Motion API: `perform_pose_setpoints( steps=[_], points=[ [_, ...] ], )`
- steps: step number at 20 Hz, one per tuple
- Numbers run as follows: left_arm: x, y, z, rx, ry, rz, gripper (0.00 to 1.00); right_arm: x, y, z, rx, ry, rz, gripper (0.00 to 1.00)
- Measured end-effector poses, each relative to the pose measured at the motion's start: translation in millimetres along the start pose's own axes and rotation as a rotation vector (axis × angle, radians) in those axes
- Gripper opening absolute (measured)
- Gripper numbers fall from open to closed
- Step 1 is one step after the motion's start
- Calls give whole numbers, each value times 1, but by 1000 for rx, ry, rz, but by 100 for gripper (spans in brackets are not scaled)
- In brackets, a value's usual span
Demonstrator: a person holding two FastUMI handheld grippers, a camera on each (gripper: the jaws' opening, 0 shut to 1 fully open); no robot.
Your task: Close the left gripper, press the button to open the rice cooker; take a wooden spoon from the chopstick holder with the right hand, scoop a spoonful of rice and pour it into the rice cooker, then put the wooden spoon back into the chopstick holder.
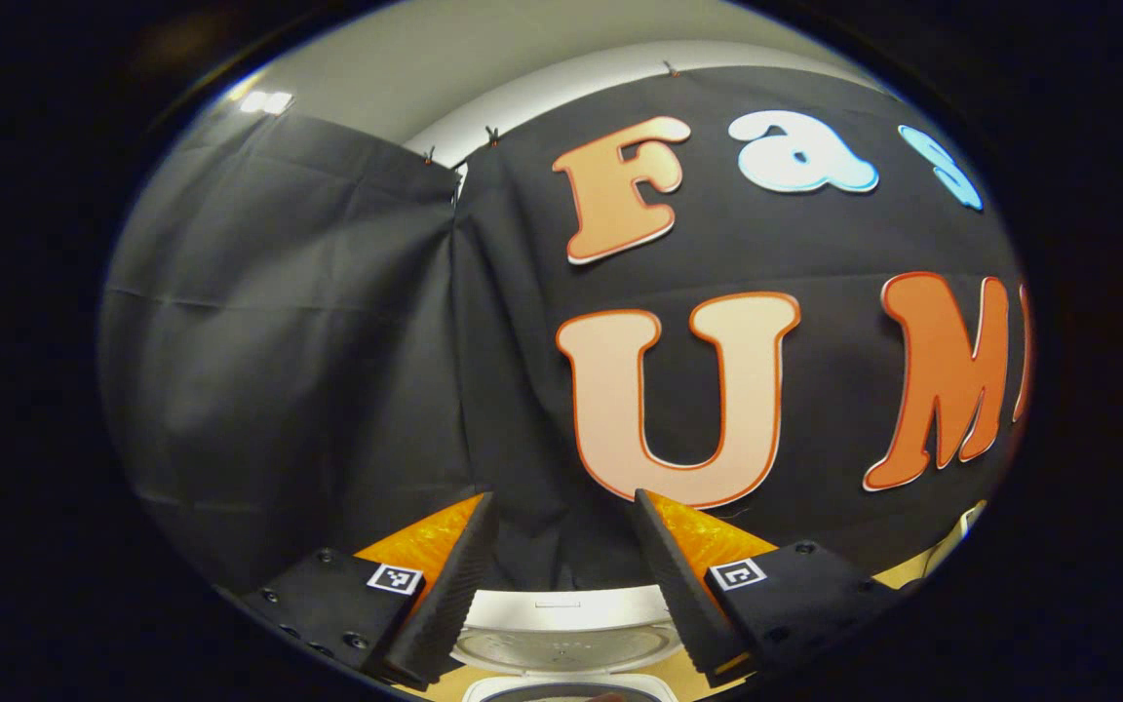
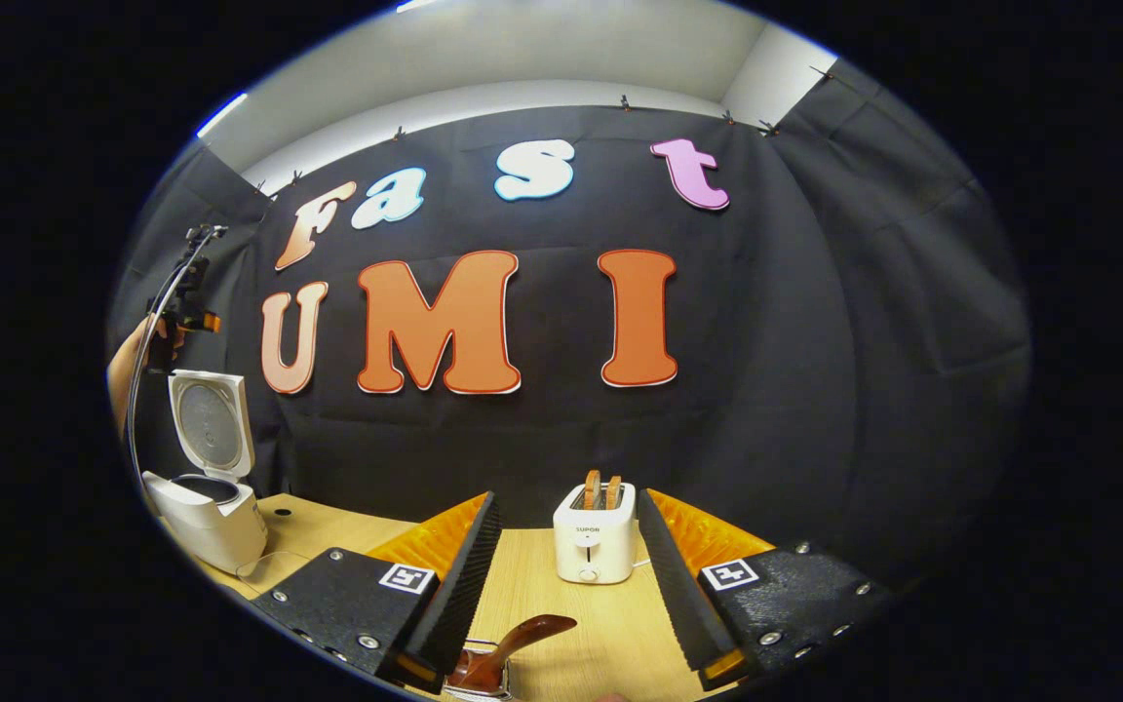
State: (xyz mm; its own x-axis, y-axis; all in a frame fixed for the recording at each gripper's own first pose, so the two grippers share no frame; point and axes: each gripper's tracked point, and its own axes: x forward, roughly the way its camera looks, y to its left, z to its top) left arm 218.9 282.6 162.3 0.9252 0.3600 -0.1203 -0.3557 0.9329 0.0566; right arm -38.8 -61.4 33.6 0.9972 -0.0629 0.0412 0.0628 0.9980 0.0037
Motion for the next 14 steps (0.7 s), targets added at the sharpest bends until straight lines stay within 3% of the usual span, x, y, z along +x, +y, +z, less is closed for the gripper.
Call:
perform_pose_setpoints(
  steps=[6, 8, 14],
  points=[
    [41, 18, -68, -22, 179, 25, 90, 6, 0, -6, 49, 10, 5, 84],
    [36, 10, -86, -9, 249, -6, 88, 8, 1, -5, 63, 3, 11, 85],
    [24, 10, -81, -26, 310, -44, 92, 9, 17, -16, 81, 7, 59, 85]
  ],
)
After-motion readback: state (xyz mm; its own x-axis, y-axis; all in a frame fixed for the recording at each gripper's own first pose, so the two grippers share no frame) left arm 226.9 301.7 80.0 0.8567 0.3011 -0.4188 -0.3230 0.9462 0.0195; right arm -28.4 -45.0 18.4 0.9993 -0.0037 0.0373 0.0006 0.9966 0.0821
